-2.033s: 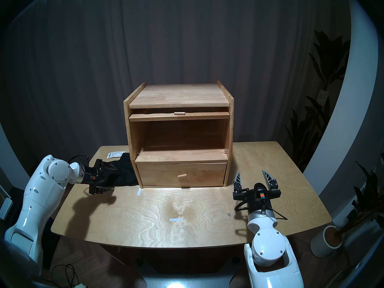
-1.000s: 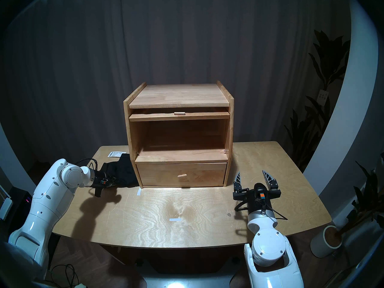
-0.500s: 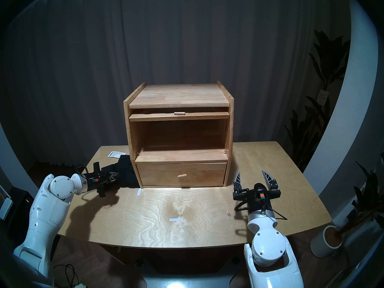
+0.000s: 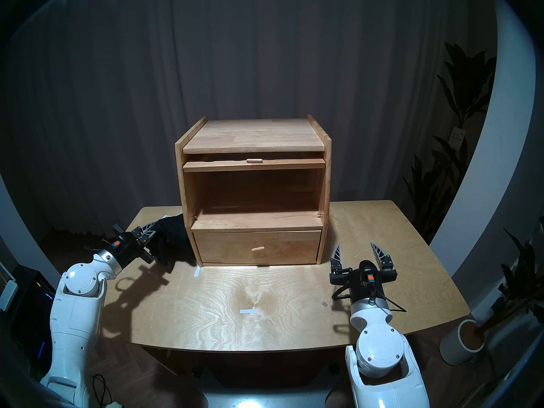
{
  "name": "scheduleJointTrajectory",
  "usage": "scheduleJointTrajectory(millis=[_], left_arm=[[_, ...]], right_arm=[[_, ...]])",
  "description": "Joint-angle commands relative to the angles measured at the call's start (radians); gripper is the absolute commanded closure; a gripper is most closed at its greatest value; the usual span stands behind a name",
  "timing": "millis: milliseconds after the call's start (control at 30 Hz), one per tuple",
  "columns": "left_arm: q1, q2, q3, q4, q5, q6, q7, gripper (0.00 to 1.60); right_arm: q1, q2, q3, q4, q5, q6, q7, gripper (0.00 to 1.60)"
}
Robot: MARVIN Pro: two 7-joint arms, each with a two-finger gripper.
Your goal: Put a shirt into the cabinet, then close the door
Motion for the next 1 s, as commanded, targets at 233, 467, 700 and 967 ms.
scheduleJointTrajectory(millis=[233,467,700,967], left_arm=[[-0.037,-0.080,-0.087,-0.207,-0.302,0.046,-0.021,1.60],[0.004,-0.094,-0.113,-0.292,-0.414,0.119,-0.063,1.60],[0.010,-0.103,-0.145,-0.380,-0.527,0.197,-0.102,1.60],[0.028,-0.104,-0.174,-0.444,-0.633,0.294,-0.146,1.60]], right_arm=[[0.010,0.001,0.001,-0.010,-0.001,-0.005,-0.001,0.00],[0.012,0.001,0.001,-0.005,-0.001,-0.005,-0.001,0.00],[0.014,0.001,0.001,-0.001,-0.001,-0.005,-0.001,0.00],[0.016,0.001,0.000,0.003,-0.001,-0.005,-0.001,0.00]])
